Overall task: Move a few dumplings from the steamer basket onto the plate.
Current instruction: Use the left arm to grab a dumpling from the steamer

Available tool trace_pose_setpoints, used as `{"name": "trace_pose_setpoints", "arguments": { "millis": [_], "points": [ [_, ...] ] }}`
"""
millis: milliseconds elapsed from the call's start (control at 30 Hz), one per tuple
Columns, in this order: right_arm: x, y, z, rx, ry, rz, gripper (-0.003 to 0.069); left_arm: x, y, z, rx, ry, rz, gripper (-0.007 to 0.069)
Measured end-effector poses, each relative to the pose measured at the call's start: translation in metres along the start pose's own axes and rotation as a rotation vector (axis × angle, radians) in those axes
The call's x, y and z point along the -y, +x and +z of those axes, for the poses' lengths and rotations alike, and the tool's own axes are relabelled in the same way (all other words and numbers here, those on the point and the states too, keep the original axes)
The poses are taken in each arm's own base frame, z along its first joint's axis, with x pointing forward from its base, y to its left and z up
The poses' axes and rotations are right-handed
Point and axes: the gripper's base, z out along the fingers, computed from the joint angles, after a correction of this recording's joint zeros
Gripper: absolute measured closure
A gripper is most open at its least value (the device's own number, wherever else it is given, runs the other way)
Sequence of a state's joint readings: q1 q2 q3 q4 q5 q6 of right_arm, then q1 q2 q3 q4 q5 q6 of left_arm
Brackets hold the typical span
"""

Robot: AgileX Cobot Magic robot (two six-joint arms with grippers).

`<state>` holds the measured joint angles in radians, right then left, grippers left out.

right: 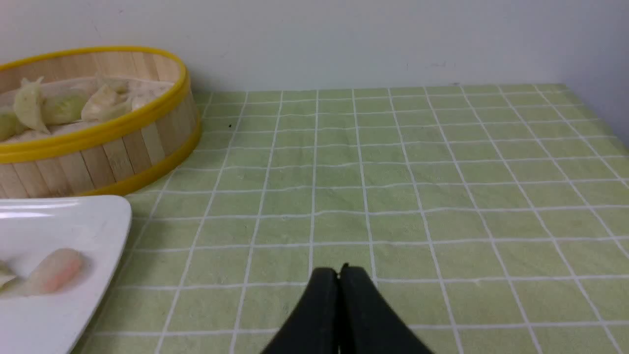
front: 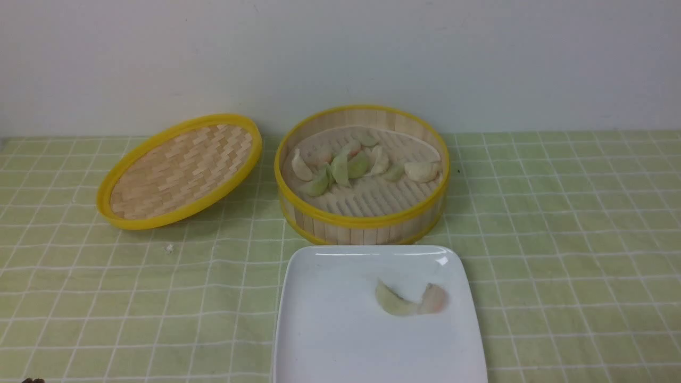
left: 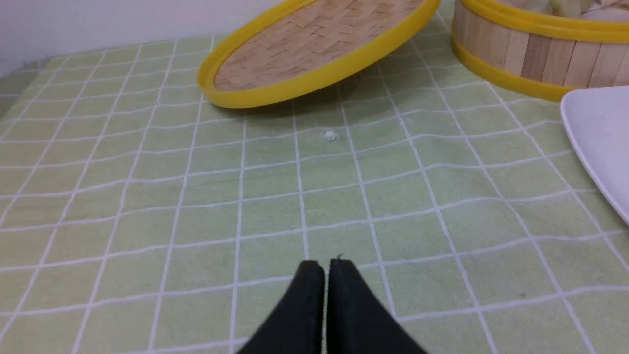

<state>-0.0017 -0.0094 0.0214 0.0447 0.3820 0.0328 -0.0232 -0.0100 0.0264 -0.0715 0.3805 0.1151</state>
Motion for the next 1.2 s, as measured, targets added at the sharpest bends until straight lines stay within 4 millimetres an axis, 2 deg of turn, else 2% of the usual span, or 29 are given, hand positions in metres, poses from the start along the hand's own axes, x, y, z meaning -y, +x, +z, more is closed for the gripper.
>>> {"name": "trace_pose_setpoints", "arguments": {
  "millis": [1033, 1200],
  "points": [
    [0.0000, 0.0000, 0.0000, 0.000, 0.000, 0.000, 0.0673, -0.0002, -0.0001, 0.0000, 0.001, -0.002, 0.009, 0.0631],
    [0.0000, 0.0000, 0.0000, 0.000, 0.000, 0.000, 0.0673, -0.0007, -0.0096, -0.0003, 0.111, -0.006, -0.042, 0.0631]
  ]
}}
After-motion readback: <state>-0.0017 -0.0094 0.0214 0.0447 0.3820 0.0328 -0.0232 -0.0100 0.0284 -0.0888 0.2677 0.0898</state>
